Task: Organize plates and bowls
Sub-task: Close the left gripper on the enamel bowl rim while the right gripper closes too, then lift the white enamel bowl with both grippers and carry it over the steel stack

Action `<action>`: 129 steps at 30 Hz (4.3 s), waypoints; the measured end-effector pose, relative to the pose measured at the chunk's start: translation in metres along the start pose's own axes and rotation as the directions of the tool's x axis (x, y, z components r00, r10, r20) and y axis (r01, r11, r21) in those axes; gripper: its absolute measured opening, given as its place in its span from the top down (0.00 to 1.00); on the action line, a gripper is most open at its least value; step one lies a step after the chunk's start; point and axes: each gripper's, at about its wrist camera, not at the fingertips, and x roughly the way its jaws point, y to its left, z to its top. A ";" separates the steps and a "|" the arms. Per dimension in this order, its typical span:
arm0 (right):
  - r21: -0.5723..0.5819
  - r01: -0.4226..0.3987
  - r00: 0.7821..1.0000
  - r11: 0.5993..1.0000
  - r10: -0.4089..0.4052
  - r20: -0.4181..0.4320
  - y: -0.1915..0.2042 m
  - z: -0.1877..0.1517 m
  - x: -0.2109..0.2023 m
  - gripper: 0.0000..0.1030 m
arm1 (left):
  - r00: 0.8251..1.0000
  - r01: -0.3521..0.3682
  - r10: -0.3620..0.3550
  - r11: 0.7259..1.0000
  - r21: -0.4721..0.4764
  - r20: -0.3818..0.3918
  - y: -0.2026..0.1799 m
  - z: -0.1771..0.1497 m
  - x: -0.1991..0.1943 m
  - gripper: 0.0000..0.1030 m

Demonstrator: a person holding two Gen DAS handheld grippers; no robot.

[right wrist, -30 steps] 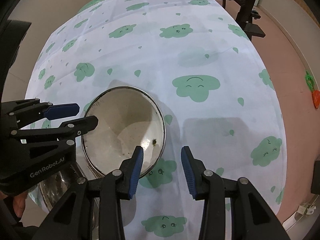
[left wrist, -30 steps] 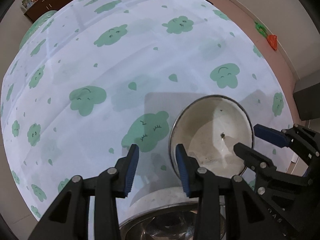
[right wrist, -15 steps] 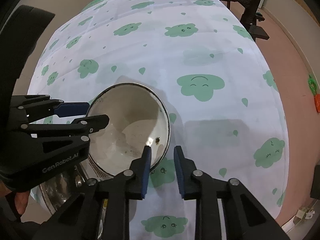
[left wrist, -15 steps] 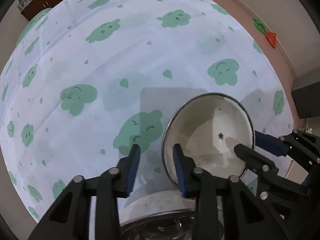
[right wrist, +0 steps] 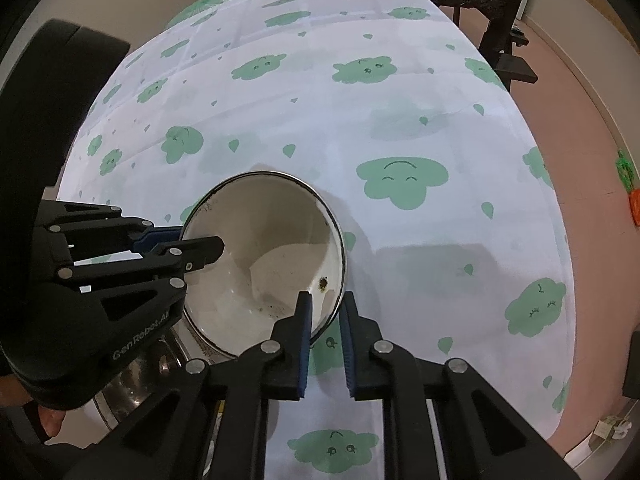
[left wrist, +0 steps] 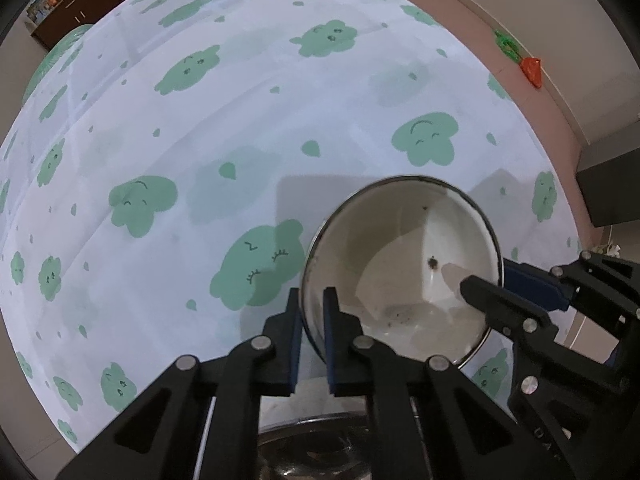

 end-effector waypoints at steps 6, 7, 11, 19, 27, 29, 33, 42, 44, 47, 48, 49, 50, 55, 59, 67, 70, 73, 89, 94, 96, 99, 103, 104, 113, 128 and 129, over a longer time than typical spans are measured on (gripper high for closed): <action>0.006 -0.001 1.000 1.000 0.000 0.015 -0.004 0.001 -0.013 0.85 | 1.000 0.007 -0.007 1.000 0.009 0.018 0.000 -0.001 -0.016 0.93; 0.007 0.000 1.000 1.000 0.000 0.018 -0.004 0.002 -0.015 0.85 | 1.000 0.007 -0.008 1.000 0.011 0.022 0.001 -0.001 -0.019 0.93; 0.010 0.000 1.000 1.000 0.000 0.031 -0.005 0.004 -0.027 0.85 | 0.999 0.009 -0.009 1.000 0.015 0.037 0.003 -0.002 -0.028 0.93; -0.010 0.001 0.998 1.000 0.000 0.065 0.001 0.007 -0.054 0.85 | 0.998 0.001 -0.001 1.000 0.009 0.067 0.007 -0.006 -0.051 0.93; -0.024 -0.004 0.996 1.000 0.006 0.089 0.010 0.005 -0.068 0.85 | 0.996 -0.003 0.003 1.000 0.000 0.086 0.008 -0.012 -0.069 0.93; -0.030 -0.005 0.996 1.000 0.008 0.092 0.013 0.004 -0.072 0.85 | 0.996 -0.002 0.002 1.000 -0.004 0.088 0.009 -0.015 -0.072 0.93; -0.046 -0.008 0.995 0.999 0.013 0.097 0.020 0.000 -0.077 0.85 | 0.996 -0.005 0.006 1.000 -0.011 0.091 0.013 -0.024 -0.078 0.93; -0.082 -0.015 0.995 0.997 0.023 0.094 0.041 -0.006 -0.081 0.85 | 0.996 -0.015 0.018 0.999 -0.035 0.092 0.026 -0.042 -0.085 0.93; -0.088 -0.015 0.995 0.996 0.023 0.095 0.046 -0.008 -0.082 0.85 | 0.995 -0.015 0.019 0.999 -0.038 0.093 0.028 -0.046 -0.086 0.93; -0.093 -0.017 0.995 0.996 0.026 0.096 0.051 -0.011 -0.083 0.85 | 0.995 -0.015 0.019 0.999 -0.042 0.095 0.032 -0.052 -0.089 0.94; -0.095 -0.017 0.995 0.995 0.026 0.096 0.053 -0.011 -0.083 0.85 | 0.995 -0.014 0.019 0.999 -0.044 0.095 0.033 -0.054 -0.090 0.93; -0.097 -0.016 0.995 0.995 0.026 0.097 0.055 -0.012 -0.083 0.85 | 0.995 -0.015 0.019 0.999 -0.045 0.095 0.035 -0.056 -0.090 0.93; -0.101 -0.016 0.995 0.995 0.025 0.096 0.058 -0.014 -0.084 0.85 | 0.995 -0.015 0.019 0.999 -0.045 0.094 0.036 -0.058 -0.090 0.93; -0.109 -0.017 0.995 0.994 0.027 0.094 0.068 -0.019 -0.085 0.85 | 0.995 -0.019 0.024 0.999 -0.048 0.093 0.041 -0.068 -0.092 0.94; -0.114 -0.017 0.996 0.993 0.027 0.089 0.076 -0.024 -0.084 0.85 | 0.996 -0.021 0.025 0.999 -0.048 0.091 0.044 -0.076 -0.093 0.94; -0.114 -0.017 0.996 0.993 0.026 0.080 0.087 -0.037 -0.084 0.85 | 0.996 -0.021 0.024 0.999 -0.041 0.087 0.047 -0.091 -0.094 0.93; -0.113 -0.014 0.997 0.994 0.022 0.077 0.090 -0.042 -0.084 0.85 | 0.996 -0.021 0.024 0.999 -0.036 0.084 0.047 -0.097 -0.094 0.94; -0.112 -0.012 0.997 0.994 0.021 0.075 0.093 -0.046 -0.084 0.85 | 0.996 -0.021 0.023 0.999 -0.034 0.082 0.047 -0.102 -0.094 0.94; -0.110 -0.014 0.998 0.994 0.021 0.067 0.106 -0.065 -0.084 0.85 | 0.997 -0.027 0.028 0.999 -0.020 0.072 0.047 -0.121 -0.092 0.93; -0.110 -0.016 0.998 0.994 0.022 0.055 0.108 -0.072 -0.082 0.85 | 0.998 -0.025 0.026 1.000 -0.019 0.059 0.046 -0.128 -0.087 0.93; -0.110 -0.017 0.998 0.994 0.022 0.050 0.107 -0.073 -0.081 0.85 | 0.998 -0.024 0.025 1.000 -0.018 0.054 0.046 -0.129 -0.086 0.93; -0.111 -0.017 0.999 0.994 0.022 0.045 0.108 -0.074 -0.080 0.85 | 0.999 -0.024 0.025 1.000 -0.019 0.048 0.047 -0.132 -0.084 0.93; -0.114 -0.018 0.999 0.993 0.022 0.031 0.110 -0.076 -0.075 0.85 | 0.999 -0.026 0.027 0.999 -0.019 0.037 0.048 -0.135 -0.078 0.93; -0.115 -0.018 0.999 0.993 0.021 0.028 0.111 -0.076 -0.074 0.85 | 0.999 -0.026 0.027 0.999 -0.019 0.034 0.048 -0.136 -0.077 0.93; -0.114 -0.020 1.000 0.993 0.020 -0.002 0.112 -0.080 -0.063 0.85 | 1.000 -0.020 0.020 1.000 -0.023 0.011 0.048 -0.140 -0.063 0.93; -0.101 -0.030 0.999 0.994 0.026 -0.039 0.107 -0.080 -0.048 0.85 | 1.000 -0.012 0.012 1.000 -0.017 -0.020 0.045 -0.141 -0.046 0.93; -0.102 -0.030 0.999 0.994 0.026 -0.042 0.106 -0.080 -0.048 0.85 | 1.000 -0.012 0.012 1.000 -0.017 -0.021 0.045 -0.140 -0.045 0.93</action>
